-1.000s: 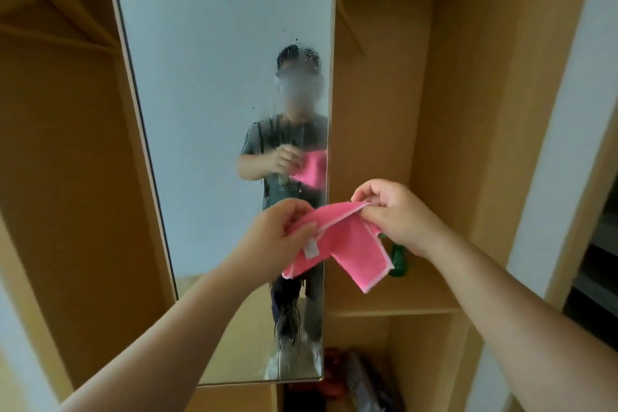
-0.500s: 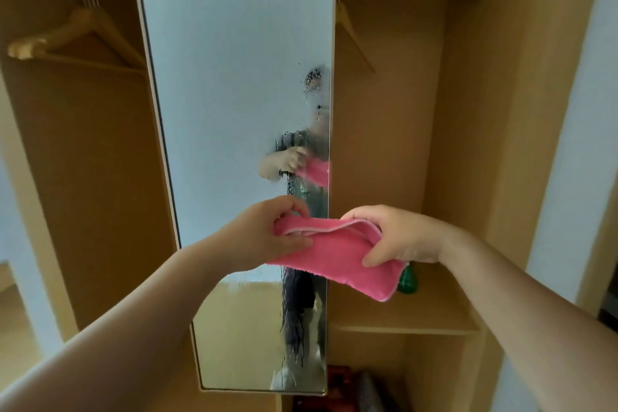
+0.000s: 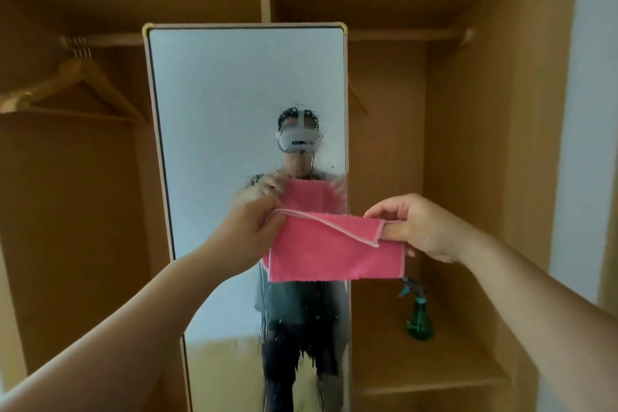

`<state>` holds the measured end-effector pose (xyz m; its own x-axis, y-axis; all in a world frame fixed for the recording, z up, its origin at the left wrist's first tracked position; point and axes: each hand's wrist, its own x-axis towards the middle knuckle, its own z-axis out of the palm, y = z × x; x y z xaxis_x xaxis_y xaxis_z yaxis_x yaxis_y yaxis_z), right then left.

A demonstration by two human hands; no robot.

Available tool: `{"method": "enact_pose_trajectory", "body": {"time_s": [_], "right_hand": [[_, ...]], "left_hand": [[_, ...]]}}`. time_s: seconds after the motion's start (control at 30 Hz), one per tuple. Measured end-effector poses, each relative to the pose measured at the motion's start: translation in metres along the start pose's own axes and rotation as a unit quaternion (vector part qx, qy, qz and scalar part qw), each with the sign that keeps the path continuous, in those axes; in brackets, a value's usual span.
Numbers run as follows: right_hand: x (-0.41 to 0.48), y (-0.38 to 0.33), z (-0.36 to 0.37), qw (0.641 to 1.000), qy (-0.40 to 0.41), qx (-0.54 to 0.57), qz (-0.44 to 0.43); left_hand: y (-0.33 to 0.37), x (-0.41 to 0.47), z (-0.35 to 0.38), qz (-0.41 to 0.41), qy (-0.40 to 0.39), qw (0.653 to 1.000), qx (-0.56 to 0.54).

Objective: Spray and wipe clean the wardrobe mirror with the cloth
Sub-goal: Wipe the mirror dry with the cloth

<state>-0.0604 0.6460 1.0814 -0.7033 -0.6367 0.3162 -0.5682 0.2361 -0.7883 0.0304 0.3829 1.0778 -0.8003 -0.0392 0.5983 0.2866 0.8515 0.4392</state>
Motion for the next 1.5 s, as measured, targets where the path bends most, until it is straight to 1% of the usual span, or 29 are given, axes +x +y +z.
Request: {"method": "enact_pose_trajectory", "body": {"time_s": [0.1,0.23,0.33,0.4,0.47,0.57,0.63,0.67,0.7,0.77,0.87,0.93,0.97,1.03,1.07,1.13,1.2,1.23,1.27,1.33,1.4,1.43,1.5], "right_hand": [[0.020,-0.015,0.014,0.998,0.053,0.018,-0.007],[0.043,-0.043,0.020,0.993,0.106,0.048,0.014],[0.064,-0.064,0.019,0.982,0.185,0.033,0.025],[0.078,-0.078,0.018,0.968,0.249,-0.016,0.028],[0.091,-0.092,0.013,0.946,0.306,-0.106,0.018],[0.108,-0.111,0.001,0.903,0.349,-0.251,0.028],[0.119,-0.124,-0.010,0.883,0.362,-0.293,0.057],[0.125,-0.130,-0.015,0.880,0.363,-0.299,0.070],[0.131,-0.136,-0.020,0.883,0.361,-0.290,0.078],[0.144,-0.146,-0.029,0.898,0.371,-0.222,0.076],[0.160,-0.157,-0.032,0.909,0.404,-0.099,0.030],[0.169,-0.157,-0.027,0.911,0.405,-0.080,-0.030],[0.172,-0.153,-0.024,0.903,0.409,-0.110,-0.072],[0.175,-0.142,-0.016,0.872,0.415,-0.207,-0.157],[0.177,-0.136,-0.012,0.861,0.408,-0.237,-0.191],[0.182,-0.126,-0.010,0.858,0.378,-0.261,-0.228],[0.190,-0.118,-0.010,0.855,0.352,-0.305,-0.227],[0.193,-0.114,-0.010,0.845,0.345,-0.344,-0.221],[0.197,-0.110,-0.009,0.829,0.343,-0.387,-0.216],[0.203,-0.098,-0.003,0.783,0.352,-0.470,-0.204],[0.209,-0.086,0.006,0.747,0.373,-0.518,-0.188],[0.212,-0.081,0.011,0.734,0.384,-0.530,-0.179],[0.220,-0.073,0.019,0.721,0.400,-0.541,-0.165]], "left_hand": [[-0.013,0.021,-0.021,0.025,0.008,0.999,0.023],[-0.029,0.041,-0.044,0.058,0.007,0.997,0.050],[-0.037,0.053,-0.058,0.084,0.014,0.996,0.030],[-0.037,0.065,-0.066,0.096,0.032,0.994,0.032],[-0.035,0.078,-0.072,0.106,0.043,0.992,0.049],[-0.030,0.097,-0.078,0.126,0.078,0.986,0.073],[-0.026,0.109,-0.082,0.126,0.103,0.984,0.073],[-0.024,0.115,-0.084,0.122,0.112,0.983,0.073],[-0.022,0.120,-0.085,0.116,0.119,0.983,0.075],[-0.018,0.130,-0.086,0.099,0.129,0.983,0.090],[-0.015,0.142,-0.082,0.095,0.151,0.977,0.113],[-0.014,0.148,-0.076,0.101,0.171,0.972,0.129],[-0.014,0.151,-0.074,0.103,0.181,0.968,0.138],[-0.016,0.156,-0.070,0.112,0.198,0.962,0.150],[-0.017,0.158,-0.068,0.116,0.204,0.960,0.156],[-0.018,0.163,-0.066,0.122,0.215,0.954,0.171],[-0.018,0.169,-0.062,0.132,0.220,0.949,0.185],[-0.017,0.171,-0.061,0.139,0.221,0.947,0.189],[-0.017,0.173,-0.059,0.148,0.219,0.946,0.188],[-0.020,0.173,-0.059,0.166,0.217,0.945,0.179],[-0.029,0.170,-0.066,0.165,0.233,0.942,0.176],[-0.036,0.168,-0.071,0.158,0.248,0.939,0.177],[-0.050,0.162,-0.084,0.131,0.274,0.935,0.182]]}}
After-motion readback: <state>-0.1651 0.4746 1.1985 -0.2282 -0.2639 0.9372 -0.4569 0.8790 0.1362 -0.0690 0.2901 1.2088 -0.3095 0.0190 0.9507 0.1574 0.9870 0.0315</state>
